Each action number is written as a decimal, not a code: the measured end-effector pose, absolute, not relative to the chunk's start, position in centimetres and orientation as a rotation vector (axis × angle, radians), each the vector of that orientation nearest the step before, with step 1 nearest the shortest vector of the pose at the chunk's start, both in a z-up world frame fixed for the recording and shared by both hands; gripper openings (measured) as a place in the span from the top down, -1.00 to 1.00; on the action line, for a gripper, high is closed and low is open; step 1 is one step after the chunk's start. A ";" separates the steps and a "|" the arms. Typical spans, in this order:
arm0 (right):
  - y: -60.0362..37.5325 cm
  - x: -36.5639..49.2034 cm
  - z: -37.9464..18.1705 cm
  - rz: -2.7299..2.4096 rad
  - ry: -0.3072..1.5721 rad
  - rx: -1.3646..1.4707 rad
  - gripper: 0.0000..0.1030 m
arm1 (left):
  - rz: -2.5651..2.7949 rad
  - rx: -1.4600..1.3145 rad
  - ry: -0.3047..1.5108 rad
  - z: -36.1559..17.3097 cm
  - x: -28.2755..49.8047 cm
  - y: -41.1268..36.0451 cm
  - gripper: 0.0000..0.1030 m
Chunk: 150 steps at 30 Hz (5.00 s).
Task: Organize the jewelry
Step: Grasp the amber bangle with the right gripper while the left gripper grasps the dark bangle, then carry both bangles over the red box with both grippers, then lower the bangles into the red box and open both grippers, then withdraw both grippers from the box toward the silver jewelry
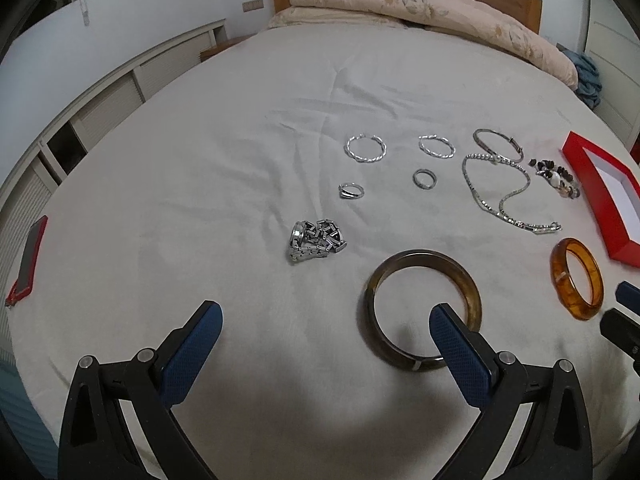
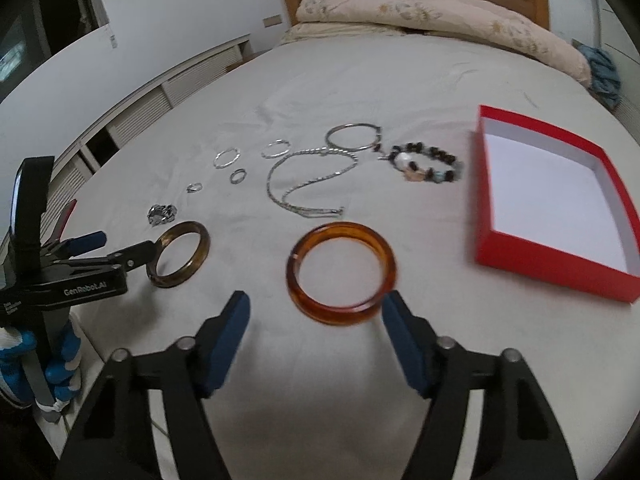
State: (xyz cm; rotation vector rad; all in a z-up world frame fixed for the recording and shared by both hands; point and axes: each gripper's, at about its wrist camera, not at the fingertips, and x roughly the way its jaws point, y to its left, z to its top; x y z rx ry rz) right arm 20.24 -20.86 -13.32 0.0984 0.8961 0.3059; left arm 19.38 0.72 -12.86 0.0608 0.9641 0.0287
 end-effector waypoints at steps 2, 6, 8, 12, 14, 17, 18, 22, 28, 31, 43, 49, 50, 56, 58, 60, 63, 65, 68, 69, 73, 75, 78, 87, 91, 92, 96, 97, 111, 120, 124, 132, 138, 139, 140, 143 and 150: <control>-20.4 20.8 -13.5 0.330 0.898 0.093 -0.17 | 0.026 0.062 0.972 -13.2 19.6 0.7 -0.94; -19.5 22.3 -14.4 0.373 0.924 0.081 0.00 | 0.020 0.062 0.989 -13.8 20.1 0.5 -0.91; -19.2 23.0 -15.0 0.388 0.947 0.075 0.11 | 0.015 0.059 1.001 -14.1 20.2 0.5 -0.88; -18.7 23.9 -16.0 0.405 0.981 0.054 0.29 | -0.006 0.043 1.034 -15.0 20.6 0.5 -0.73; -18.7 24.2 -16.3 0.409 0.987 0.048 0.40 | -0.021 0.040 1.043 -15.3 20.8 0.5 -0.61; -18.6 24.6 -16.7 0.422 0.997 0.022 0.46 | -0.044 0.049 1.040 -15.3 20.8 0.0 -0.36; -18.5 24.7 -16.8 0.426 0.997 0.014 0.47 | -0.050 0.050 1.040 -15.3 20.9 -0.2 -0.27; -18.7 25.4 -17.0 0.443 1.001 0.018 0.74 | -0.079 0.051 1.041 -15.2 21.3 -0.6 0.15; -19.7 25.0 -16.1 0.463 0.993 0.081 0.80 | -0.074 0.039 1.045 -14.6 21.3 -0.7 0.83; -20.2 24.0 -15.0 0.473 0.966 0.112 0.82 | -0.075 0.000 1.049 -13.8 20.7 0.0 0.84; -24.4 18.9 -8.7 0.433 0.835 0.205 0.83 | -0.128 -0.010 0.983 -8.4 18.4 -2.9 0.84; -29.3 17.5 -6.4 0.348 0.786 0.219 0.83 | -0.226 0.001 0.963 -6.6 19.2 -7.6 0.84; -30.7 17.5 -6.0 0.325 0.777 0.222 0.83 | -0.252 0.001 0.964 -6.4 19.6 -9.0 0.84; -37.3 19.9 -5.6 0.231 0.776 0.233 0.83 | -0.375 0.053 0.955 -6.2 22.3 -17.4 0.84; -38.9 20.7 -5.9 0.213 0.785 0.243 0.83 | -0.401 0.081 0.951 -6.5 23.4 -20.1 0.84; -40.5 21.8 -6.8 0.199 0.798 0.256 0.83 | -0.428 0.102 0.950 -6.9 24.4 -23.1 0.84; -42.2 23.4 -8.3 0.190 0.830 0.255 0.82 | -0.441 0.138 0.954 -8.1 26.1 -26.7 0.84; -43.0 24.2 -9.3 0.187 0.850 0.253 0.82 | -0.442 0.151 0.966 -9.0 26.9 -28.4 0.84; -44.1 25.3 -10.9 0.193 0.892 0.250 0.82 | -0.438 0.179 0.987 -10.5 27.9 -30.3 0.84; -44.2 25.5 -11.4 0.192 0.903 0.247 0.82 | -0.435 0.187 0.993 -11.0 28.0 -30.7 0.84; -44.6 26.0 -13.4 0.186 0.953 0.243 0.82 | -0.425 0.213 1.019 -12.5 28.1 -31.7 0.84; -44.6 26.1 -14.2 0.200 0.973 0.244 0.82 | -0.417 0.239 1.009 -12.9 27.9 -32.0 0.84; -43.9 26.2 -14.9 0.196 1.012 0.198 0.80 | -0.408 0.254 1.008 -13.0 27.8 -32.3 0.83; -44.5 24.1 -13.0 0.140 0.994 0.131 0.36 | -0.427 0.232 0.996 -11.9 27.2 -32.8 0.28; -45.3 21.6 -10.4 0.104 0.946 0.146 0.33 | -0.427 0.203 0.957 -9.1 25.8 -31.9 0.23; -45.5 20.7 -9.4 0.098 0.929 0.160 0.33 | -0.429 0.191 0.945 -8.0 25.3 -31.3 0.23; -45.2 16.8 -5.4 0.085 0.845 0.211 0.32 | -0.420 0.200 0.884 -4.1 22.4 -28.6 0.23; -44.9 15.5 -4.0 0.083 0.811 0.222 0.32 | -0.417 0.200 0.879 -3.2 21.7 -27.9 0.23; -34.1 2.4 7.7 0.183 0.546 0.197 -0.41 | -0.189 0.164 0.689 6.9 10.9 -8.0 -0.11; -27.8 -0.6 7.2 0.249 0.575 0.166 -0.44 | -0.053 0.082 0.685 5.7 6.7 2.9 -0.12; -26.2 -0.2 5.6 0.275 0.617 0.163 -0.44 | -0.019 0.060 0.704 4.2 6.3 5.4 -0.12; -23.9 2.7 2.2 0.306 0.702 0.154 -0.43 | -0.014 0.064 0.762 -0.1 8.1 6.6 -0.12; -23.1 5.4 -0.3 0.295 0.782 0.144 -0.42 | -0.033 0.041 0.845 -4.0 11.1 6.8 -0.12; -23.0 5.9 -0.8 0.291 0.800 0.144 -0.42 | -0.034 0.039 0.858 -4.6 11.6 6.8 -0.11; -22.8 6.3 -1.3 0.287 0.820 0.143 -0.42 | -0.033 0.036 0.874 -5.3 12.1 6.9 -0.12; -22.1 8.2 -3.5 0.271 0.899 0.133 -0.42 | -0.036 0.029 0.915 -6.9 13.5 7.1 -0.11; -19.5 13.6 -6.7 0.306 0.989 0.097 -0.22 | -0.064 0.024 0.974 -9.5 17.0 7.4 -0.11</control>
